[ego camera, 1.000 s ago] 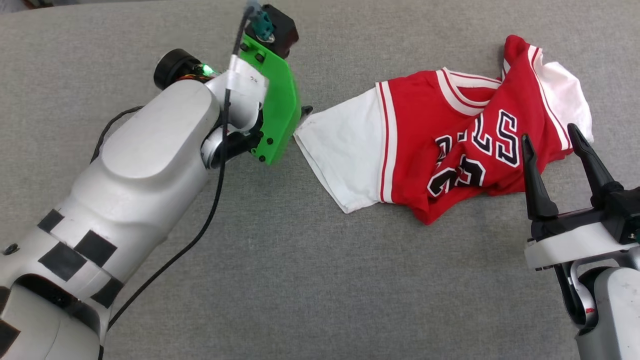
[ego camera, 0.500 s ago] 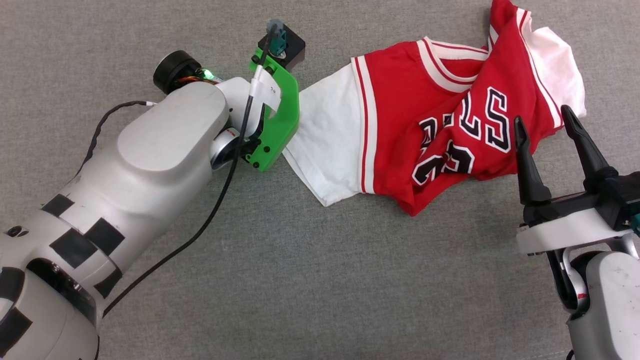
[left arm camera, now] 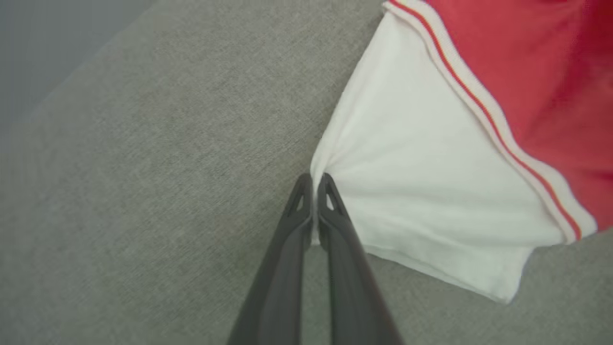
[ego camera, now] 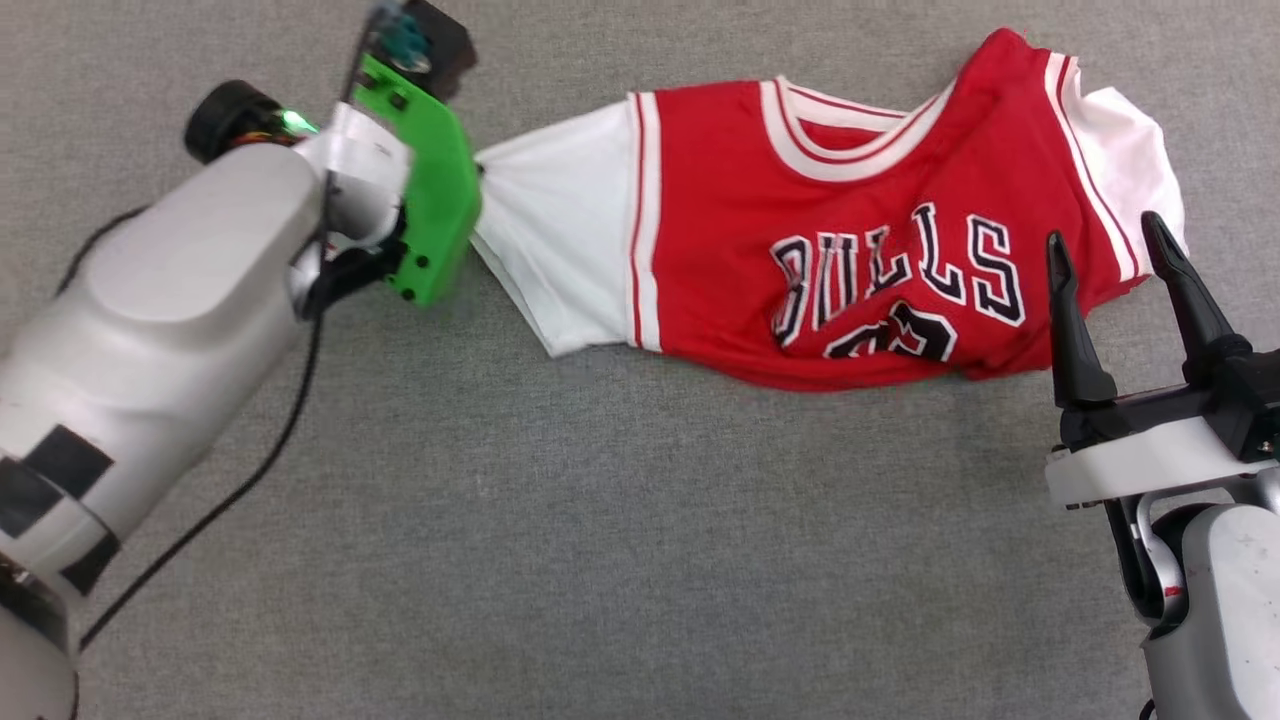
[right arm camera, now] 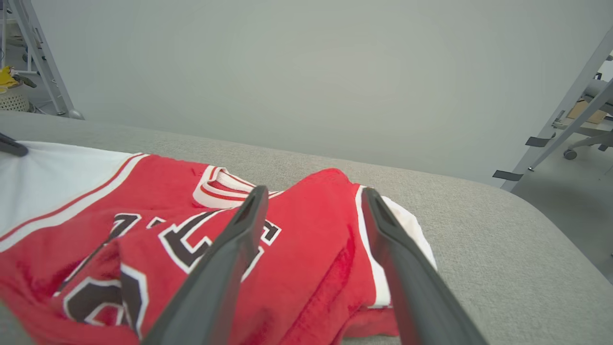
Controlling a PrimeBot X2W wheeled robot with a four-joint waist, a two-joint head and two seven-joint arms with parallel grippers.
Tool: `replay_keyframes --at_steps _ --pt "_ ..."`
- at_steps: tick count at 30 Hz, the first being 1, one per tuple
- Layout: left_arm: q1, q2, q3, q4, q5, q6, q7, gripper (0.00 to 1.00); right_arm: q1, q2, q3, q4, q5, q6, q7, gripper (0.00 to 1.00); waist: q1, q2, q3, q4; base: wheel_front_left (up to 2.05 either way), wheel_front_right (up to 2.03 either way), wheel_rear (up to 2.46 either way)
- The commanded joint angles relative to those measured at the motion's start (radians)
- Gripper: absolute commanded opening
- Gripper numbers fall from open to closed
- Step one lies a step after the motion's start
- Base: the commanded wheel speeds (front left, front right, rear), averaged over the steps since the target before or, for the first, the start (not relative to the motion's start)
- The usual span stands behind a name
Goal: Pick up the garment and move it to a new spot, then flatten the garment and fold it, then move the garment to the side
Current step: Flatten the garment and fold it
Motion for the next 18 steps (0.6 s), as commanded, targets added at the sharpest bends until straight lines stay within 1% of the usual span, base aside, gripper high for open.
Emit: replay_keyframes --at_steps 1,6,8,13,16,17,18 --pt "-0.028 0.029 0.011 0.014 -0.012 -0.003 -0.014 0.0 0.01 0.001 -0.002 0.002 -0.007 -0.001 -0.007 1.0 0.0 0.0 -0.011 0.006 0.0 0.0 0.0" --pt "-0.017 0.104 0.033 0.106 -0.034 -0.003 -0.043 0.0 0.018 0.001 -0.01 -0.001 -0.009 -0.001 -0.006 1.0 0.0 0.0 -0.014 -0.005 0.0 0.0 0.0" --pt "-0.001 0.122 0.035 0.146 -0.038 -0.003 -0.053 0.0 0.024 0.001 -0.018 -0.002 -0.01 -0.001 -0.004 1.0 0.0 0.0 -0.012 -0.01 0.0 0.0 0.0" --pt "0.054 0.124 0.047 0.23 -0.073 -0.003 -0.084 0.0 0.031 0.0 -0.025 -0.001 -0.01 -0.001 0.0 1.0 0.0 0.0 -0.004 -0.017 0.0 0.0 0.0" --pt "0.076 0.11 0.049 0.252 -0.081 -0.003 -0.131 0.0 0.028 -0.005 -0.026 -0.006 -0.012 -0.001 0.005 1.0 0.0 0.0 -0.006 -0.015 0.0 0.0 0.0" --pt "0.079 0.105 0.051 0.255 -0.082 -0.003 -0.153 0.2 0.025 -0.01 -0.026 -0.007 -0.013 -0.001 0.007 1.0 0.0 0.0 -0.01 -0.012 0.0 0.0 0.0" --pt "0.082 0.1 0.055 0.257 -0.08 -0.003 -0.189 1.0 0.02 -0.017 -0.024 -0.01 -0.014 -0.001 0.01 1.0 0.0 0.0 -0.017 -0.009 0.0 0.0 0.0"
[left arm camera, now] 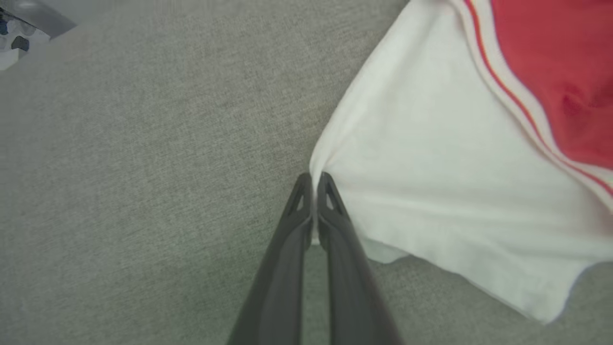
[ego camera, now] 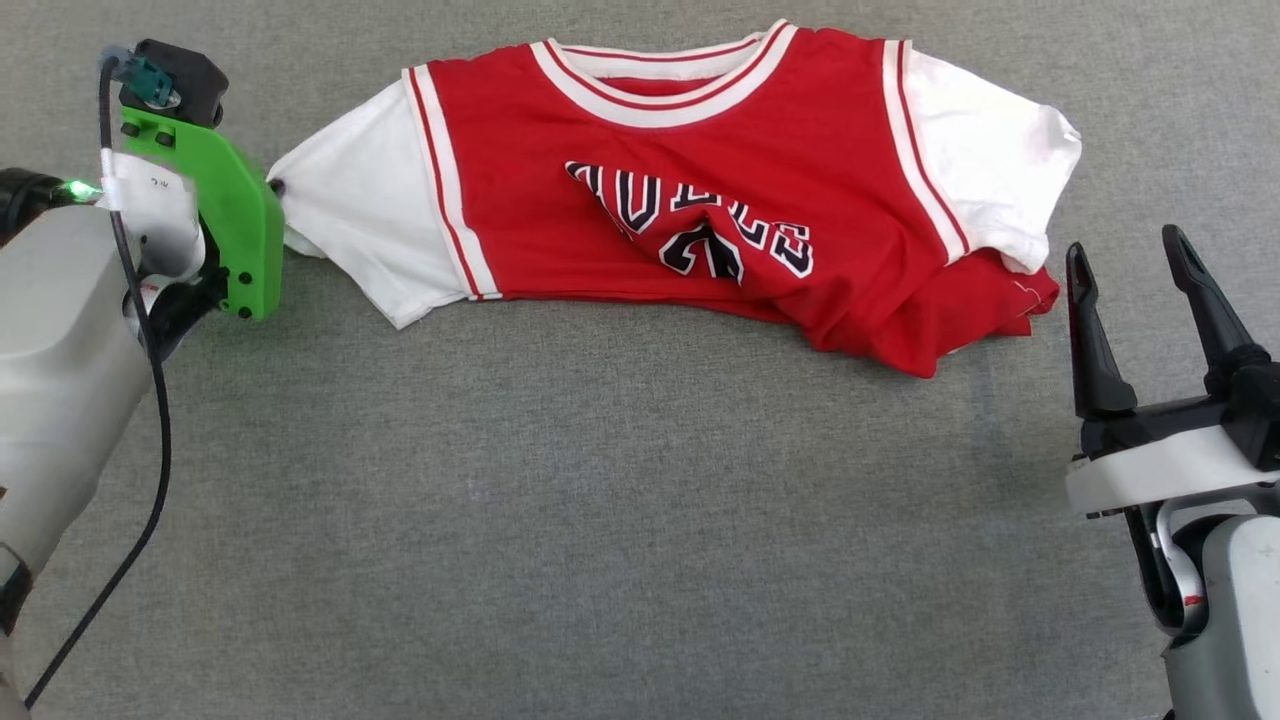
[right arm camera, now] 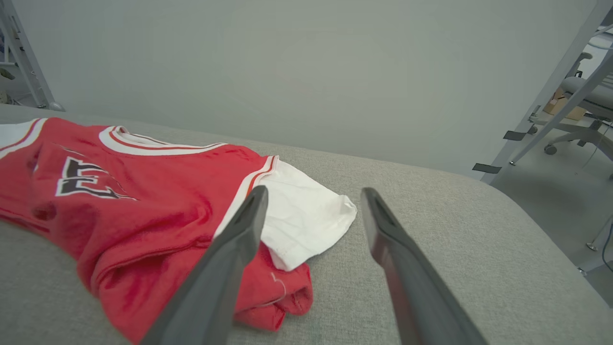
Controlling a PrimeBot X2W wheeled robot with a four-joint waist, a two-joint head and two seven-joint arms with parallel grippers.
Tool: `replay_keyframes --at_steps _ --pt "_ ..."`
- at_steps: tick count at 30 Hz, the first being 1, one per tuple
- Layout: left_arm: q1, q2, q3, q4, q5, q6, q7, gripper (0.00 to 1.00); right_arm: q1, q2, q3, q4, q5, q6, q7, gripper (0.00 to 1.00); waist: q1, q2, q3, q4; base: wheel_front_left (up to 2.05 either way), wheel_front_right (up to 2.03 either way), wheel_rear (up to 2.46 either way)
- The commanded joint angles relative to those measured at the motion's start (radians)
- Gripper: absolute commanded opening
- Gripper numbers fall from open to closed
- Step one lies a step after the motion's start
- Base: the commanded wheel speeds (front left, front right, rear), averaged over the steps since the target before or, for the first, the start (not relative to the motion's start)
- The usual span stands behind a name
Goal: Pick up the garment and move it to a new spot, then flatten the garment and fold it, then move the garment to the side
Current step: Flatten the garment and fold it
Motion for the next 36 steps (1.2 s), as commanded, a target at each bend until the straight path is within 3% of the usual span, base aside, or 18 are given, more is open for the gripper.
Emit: replay_keyframes --at_steps 1,7,12,17,22,25,30,36 --pt "0.009 -0.005 0.008 0.005 0.001 -0.003 -0.046 1.0 -0.007 -0.012 0.001 -0.008 -0.008 -0.001 0.003 1.0 0.0 0.0 -0.013 0.007 0.0 0.0 0.0" --pt "0.03 -0.018 0.037 -0.005 0.038 0.007 -0.306 1.0 -0.061 -0.09 0.023 -0.032 0.026 -0.001 0.043 1.0 0.0 0.0 -0.076 0.029 0.0 0.0 0.0" --pt "0.102 -0.009 0.091 -0.069 0.037 0.06 -0.487 1.0 -0.113 -0.209 0.111 -0.059 0.112 -0.001 0.175 1.0 0.0 0.0 -0.131 0.049 0.0 0.0 0.0" --pt "0.196 0.009 0.183 -0.213 0.078 0.15 -0.515 1.0 -0.154 -0.388 0.248 -0.088 0.261 -0.001 0.392 1.0 0.0 0.0 -0.169 0.08 0.0 0.0 0.0" --pt "0.376 0.022 0.382 -0.455 0.22 0.273 -0.516 1.0 -0.197 -0.568 0.397 -0.131 0.457 -0.001 0.63 1.0 0.0 0.0 -0.187 0.114 0.0 0.0 0.0" --pt "0.499 0.012 0.492 -0.569 0.312 0.328 -0.516 1.0 -0.223 -0.642 0.471 -0.155 0.55 -0.001 0.768 1.0 0.0 0.0 -0.191 0.133 0.0 0.0 0.0" --pt "0.664 -0.034 0.632 -0.7 0.434 0.376 -0.516 1.0 -0.275 -0.706 0.593 -0.16 0.633 -0.001 0.925 1.0 0.0 0.0 -0.183 0.162 0.0 0.0 0.0" --pt "0.789 -0.11 0.764 -0.788 0.555 0.366 -0.516 1.0 -0.354 -0.71 0.717 -0.069 0.674 -0.001 0.981 1.0 0.0 0.0 -0.149 0.204 0.0 0.0 0.0"
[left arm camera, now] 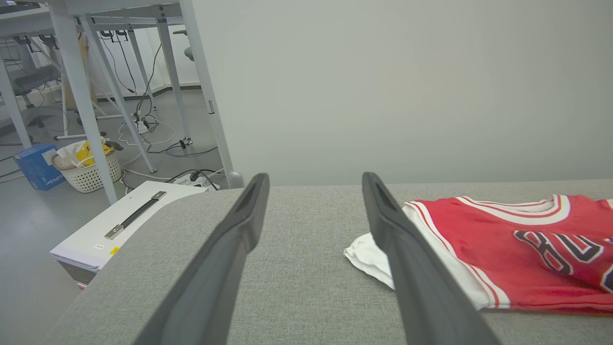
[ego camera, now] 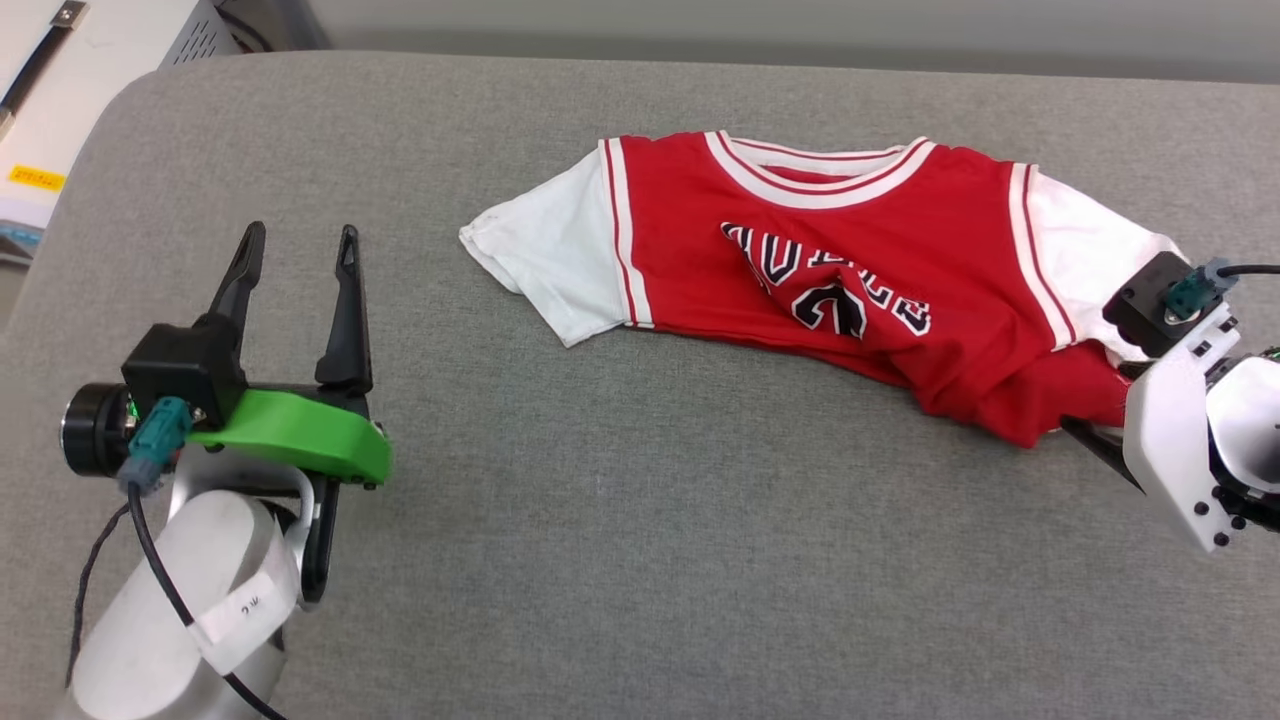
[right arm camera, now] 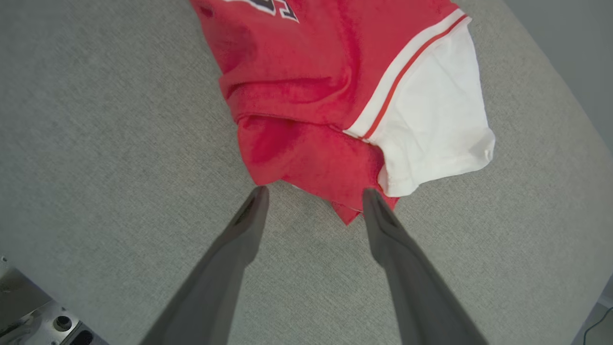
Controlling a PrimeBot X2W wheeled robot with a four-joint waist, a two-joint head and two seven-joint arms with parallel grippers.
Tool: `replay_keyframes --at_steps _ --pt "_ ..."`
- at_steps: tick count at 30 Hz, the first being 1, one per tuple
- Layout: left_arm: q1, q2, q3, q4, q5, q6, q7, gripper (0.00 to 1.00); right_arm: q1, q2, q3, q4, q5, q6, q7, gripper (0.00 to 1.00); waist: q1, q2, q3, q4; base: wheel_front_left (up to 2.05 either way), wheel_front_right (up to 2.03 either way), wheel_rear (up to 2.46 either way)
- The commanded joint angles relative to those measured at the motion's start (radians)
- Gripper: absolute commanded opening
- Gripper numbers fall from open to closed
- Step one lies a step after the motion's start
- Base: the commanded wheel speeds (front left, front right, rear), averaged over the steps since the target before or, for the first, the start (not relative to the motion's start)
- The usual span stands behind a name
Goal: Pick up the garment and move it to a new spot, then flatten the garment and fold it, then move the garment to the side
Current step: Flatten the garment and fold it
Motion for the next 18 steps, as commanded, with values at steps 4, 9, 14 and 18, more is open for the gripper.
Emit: replay_keyframes --at_steps 4,9,14,18 --pt "0.072 -0.081 0.066 -0.045 0.085 -0.023 -0.006 1.0 -0.064 0.017 0.072 0.107 0.013 -0.001 -0.011 1.0 0.0 0.0 0.052 0.05 0.0 0.0 0.0" --pt "0.113 -0.167 0.116 -0.043 0.152 -0.074 -0.006 1.0 -0.1 0.039 0.134 0.249 0.015 -0.001 -0.07 1.0 0.0 0.0 0.087 0.083 0.0 0.0 0.0" --pt "0.137 -0.231 0.165 -0.03 0.206 -0.123 -0.006 1.0 -0.109 0.061 0.221 0.365 0.006 -0.001 -0.123 1.0 0.0 0.0 0.099 0.09 0.0 0.0 0.0" --pt "0.164 -0.268 0.201 -0.016 0.243 -0.158 -0.006 1.0 -0.117 0.087 0.267 0.407 0.046 -0.001 -0.173 0.0 0.0 0.0 0.089 0.076 0.0 0.0 0.0"
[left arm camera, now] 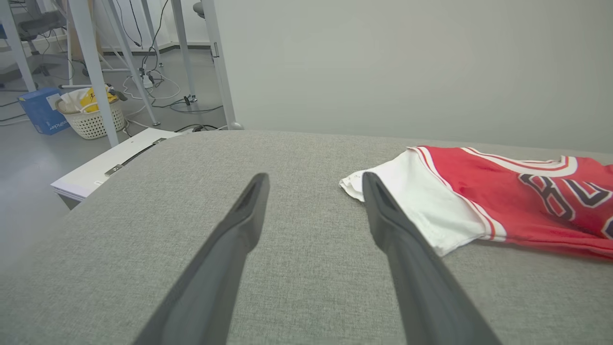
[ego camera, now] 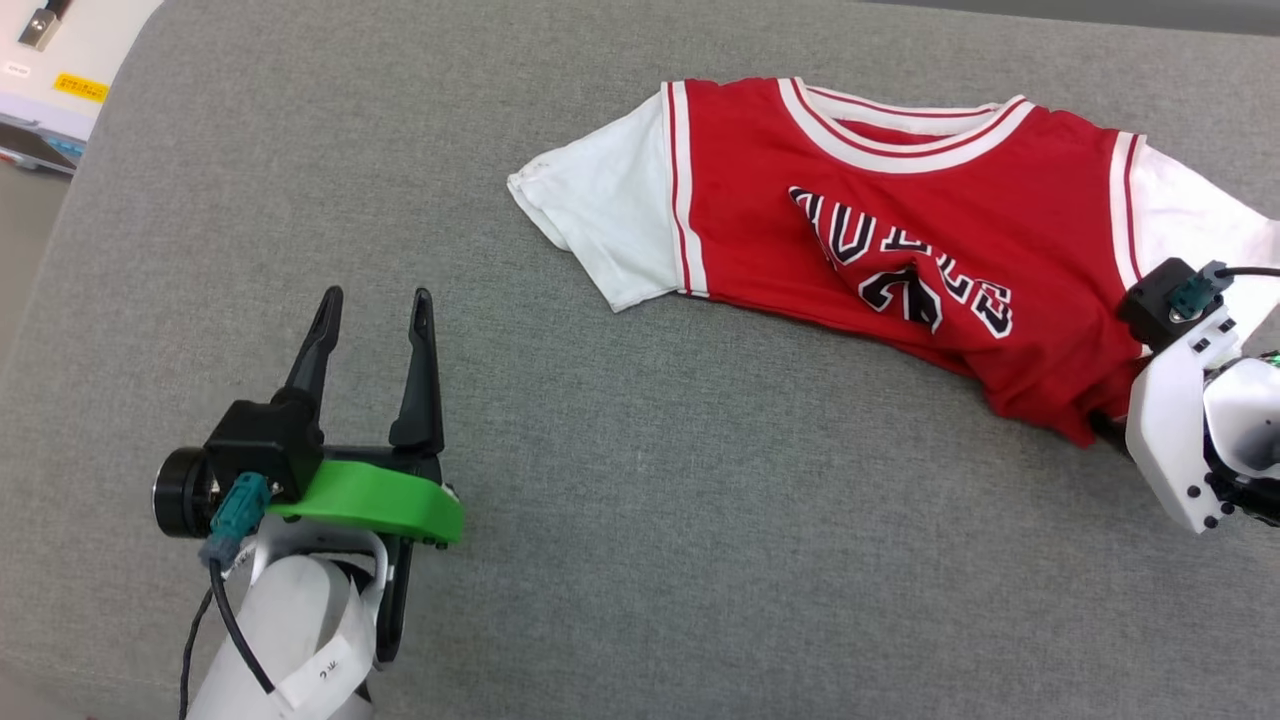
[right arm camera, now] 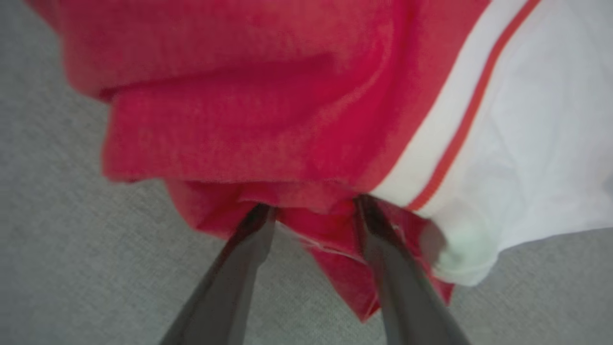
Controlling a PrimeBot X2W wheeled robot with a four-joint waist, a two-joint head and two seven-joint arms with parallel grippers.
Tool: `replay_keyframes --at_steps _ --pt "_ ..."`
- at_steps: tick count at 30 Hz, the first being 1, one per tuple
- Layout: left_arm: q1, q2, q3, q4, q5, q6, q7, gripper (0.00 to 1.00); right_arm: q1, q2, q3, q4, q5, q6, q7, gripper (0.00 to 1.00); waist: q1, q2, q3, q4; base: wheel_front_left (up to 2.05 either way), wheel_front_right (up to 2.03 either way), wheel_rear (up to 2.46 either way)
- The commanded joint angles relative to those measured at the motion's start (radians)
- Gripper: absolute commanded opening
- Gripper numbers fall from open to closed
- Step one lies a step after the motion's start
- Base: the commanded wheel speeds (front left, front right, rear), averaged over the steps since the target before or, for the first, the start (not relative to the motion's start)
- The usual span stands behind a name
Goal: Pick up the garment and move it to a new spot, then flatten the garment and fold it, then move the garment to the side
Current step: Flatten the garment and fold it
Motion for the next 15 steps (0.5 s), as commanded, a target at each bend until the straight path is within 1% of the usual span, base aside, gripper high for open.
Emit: replay_keyframes --at_steps 1,6,8,12,15 --pt "0.023 -0.013 0.015 0.007 0.019 -0.014 -0.006 1.0 0.019 0.04 0.038 0.026 0.018 -0.001 -0.024 0.0 0.0 0.0 -0.014 -0.013 0.0 0.0 0.0" --pt "0.049 -0.039 0.058 0.021 0.053 -0.046 -0.006 1.0 0.006 0.039 0.061 -0.007 0.058 -0.001 -0.104 0.0 0.0 0.0 -0.058 -0.038 0.0 0.0 0.0" --pt "0.062 -0.049 0.077 0.026 0.065 -0.057 -0.006 1.0 0.014 0.035 0.065 -0.051 0.094 -0.001 -0.129 0.0 0.0 0.0 -0.081 -0.048 0.0 0.0 0.0" --pt "0.085 -0.064 0.104 0.034 0.085 -0.076 -0.006 1.0 0.041 0.012 0.072 -0.158 0.124 -0.001 -0.159 0.0 0.0 0.0 -0.116 -0.064 0.0 0.0 0.0" --pt "0.099 -0.072 0.122 0.038 0.099 -0.088 -0.006 1.0 0.073 -0.005 0.05 -0.239 0.144 -0.001 -0.183 0.0 0.0 0.0 -0.136 -0.071 0.0 0.0 0.0"
